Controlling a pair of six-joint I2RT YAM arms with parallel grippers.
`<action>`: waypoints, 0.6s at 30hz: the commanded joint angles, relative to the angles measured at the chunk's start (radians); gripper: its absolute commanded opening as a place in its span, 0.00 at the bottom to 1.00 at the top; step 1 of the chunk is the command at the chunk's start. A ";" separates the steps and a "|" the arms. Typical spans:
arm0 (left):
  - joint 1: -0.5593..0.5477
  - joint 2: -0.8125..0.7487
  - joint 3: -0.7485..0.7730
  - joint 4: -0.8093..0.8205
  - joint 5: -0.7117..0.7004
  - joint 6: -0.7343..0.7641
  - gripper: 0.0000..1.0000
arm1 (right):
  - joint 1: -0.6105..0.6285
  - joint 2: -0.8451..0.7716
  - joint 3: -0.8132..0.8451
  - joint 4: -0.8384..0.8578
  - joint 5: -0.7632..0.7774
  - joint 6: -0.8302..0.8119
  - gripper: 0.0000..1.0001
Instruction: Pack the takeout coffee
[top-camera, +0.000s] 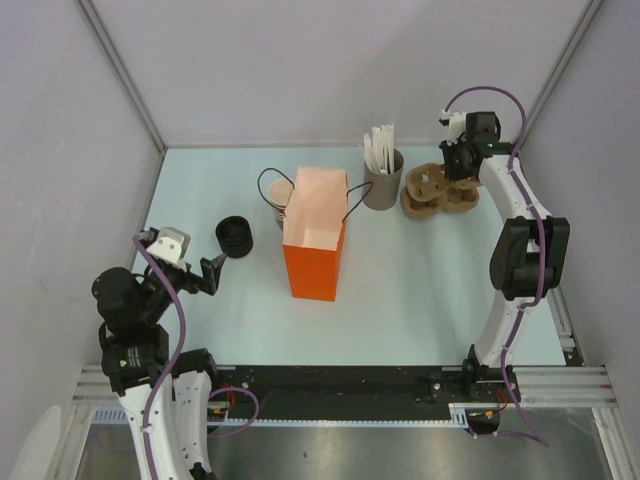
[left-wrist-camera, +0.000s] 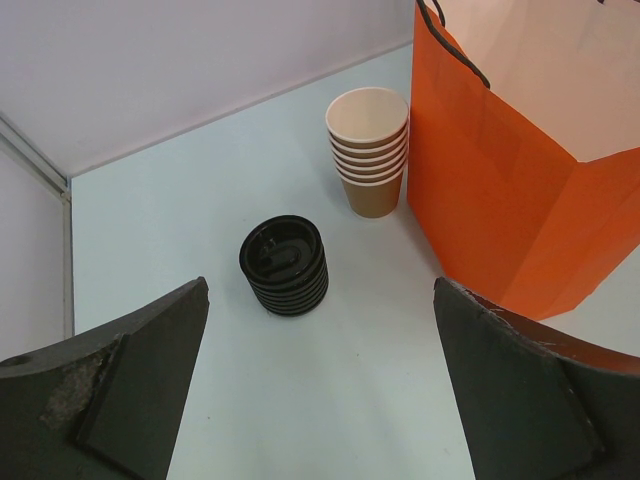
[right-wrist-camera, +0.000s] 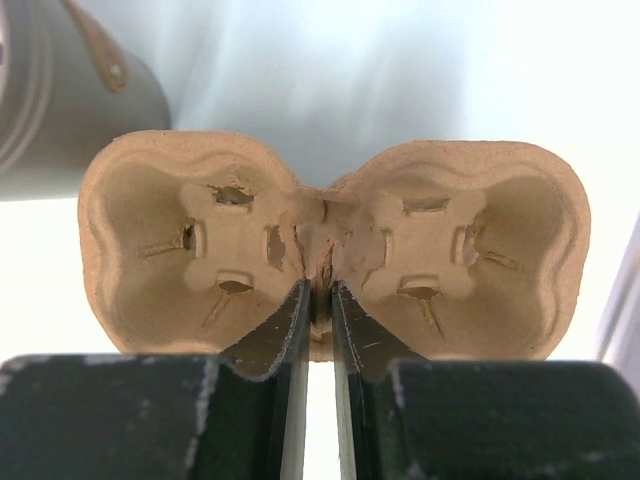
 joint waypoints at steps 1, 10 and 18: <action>0.015 -0.009 -0.002 0.036 0.024 -0.012 0.99 | -0.051 -0.031 0.071 -0.016 -0.008 0.002 0.16; 0.015 -0.007 -0.004 0.037 0.027 -0.013 1.00 | -0.104 -0.018 0.062 -0.034 -0.052 -0.007 0.16; 0.018 -0.009 -0.002 0.037 0.028 -0.015 1.00 | -0.101 -0.036 0.002 -0.022 -0.078 -0.016 0.16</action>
